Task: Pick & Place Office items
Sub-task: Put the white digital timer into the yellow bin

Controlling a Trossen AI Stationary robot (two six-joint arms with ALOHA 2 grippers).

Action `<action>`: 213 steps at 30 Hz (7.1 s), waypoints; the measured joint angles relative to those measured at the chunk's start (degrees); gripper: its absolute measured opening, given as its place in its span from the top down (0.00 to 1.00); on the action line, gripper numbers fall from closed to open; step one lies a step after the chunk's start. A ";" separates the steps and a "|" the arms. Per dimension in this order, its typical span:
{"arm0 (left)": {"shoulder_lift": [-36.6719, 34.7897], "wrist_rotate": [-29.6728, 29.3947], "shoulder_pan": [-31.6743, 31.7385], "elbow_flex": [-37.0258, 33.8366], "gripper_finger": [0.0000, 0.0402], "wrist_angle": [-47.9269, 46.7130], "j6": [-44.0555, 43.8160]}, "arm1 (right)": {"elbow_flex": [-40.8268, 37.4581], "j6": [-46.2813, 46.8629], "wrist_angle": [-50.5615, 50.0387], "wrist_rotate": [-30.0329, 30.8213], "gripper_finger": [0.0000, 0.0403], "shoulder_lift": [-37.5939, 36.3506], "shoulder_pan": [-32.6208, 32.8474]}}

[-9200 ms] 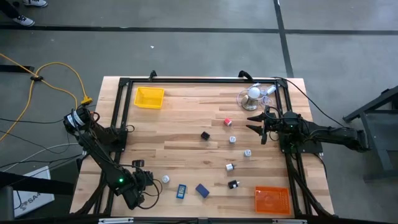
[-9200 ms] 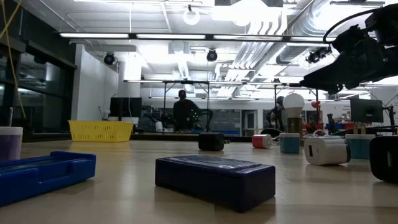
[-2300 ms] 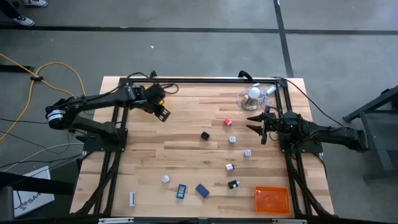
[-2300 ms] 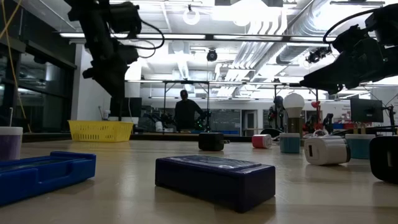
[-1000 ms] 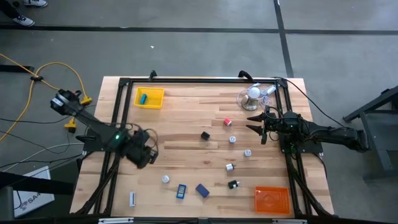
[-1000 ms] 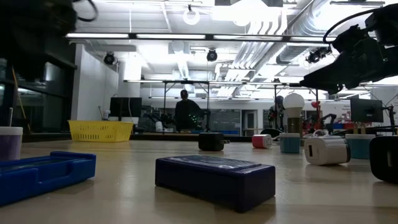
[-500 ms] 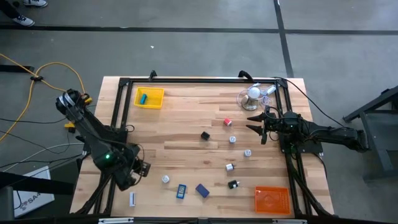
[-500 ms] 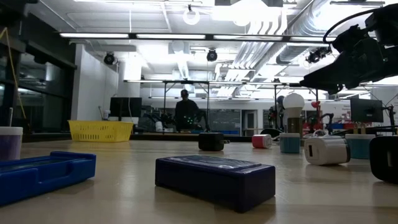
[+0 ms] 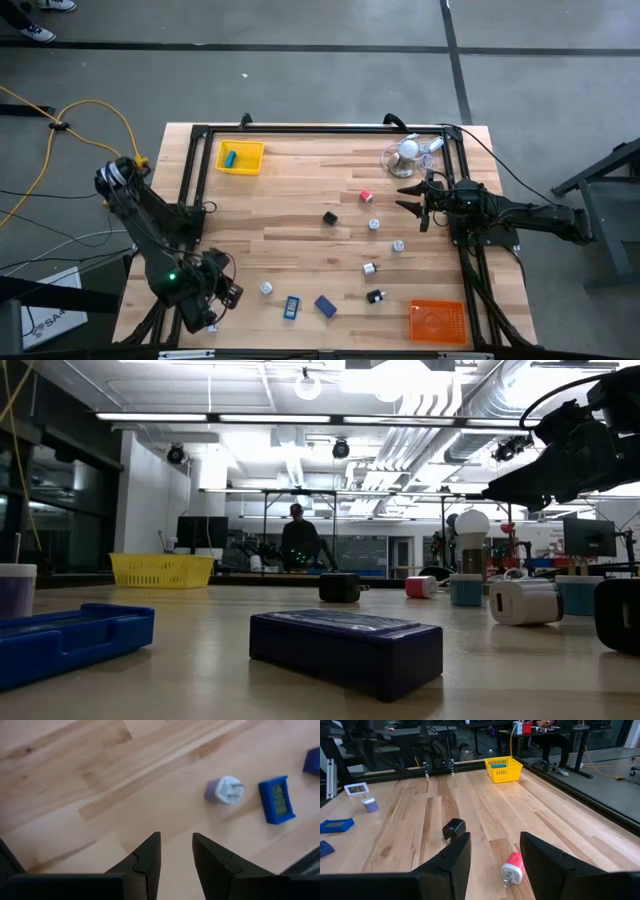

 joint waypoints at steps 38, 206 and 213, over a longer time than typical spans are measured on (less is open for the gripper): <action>14.51 23.33 -0.33 11.96 0.73 3.72 -23.74 | -0.02 -0.01 -0.01 -0.01 0.61 0.02 0.01; 25.76 17.52 -1.14 11.30 0.64 -1.12 -16.17 | 0.00 -0.01 -0.19 0.00 0.61 0.01 -0.01; 22.83 15.29 2.85 11.34 0.64 -4.87 -9.70 | -0.02 0.00 -0.19 -0.02 0.61 0.01 -0.01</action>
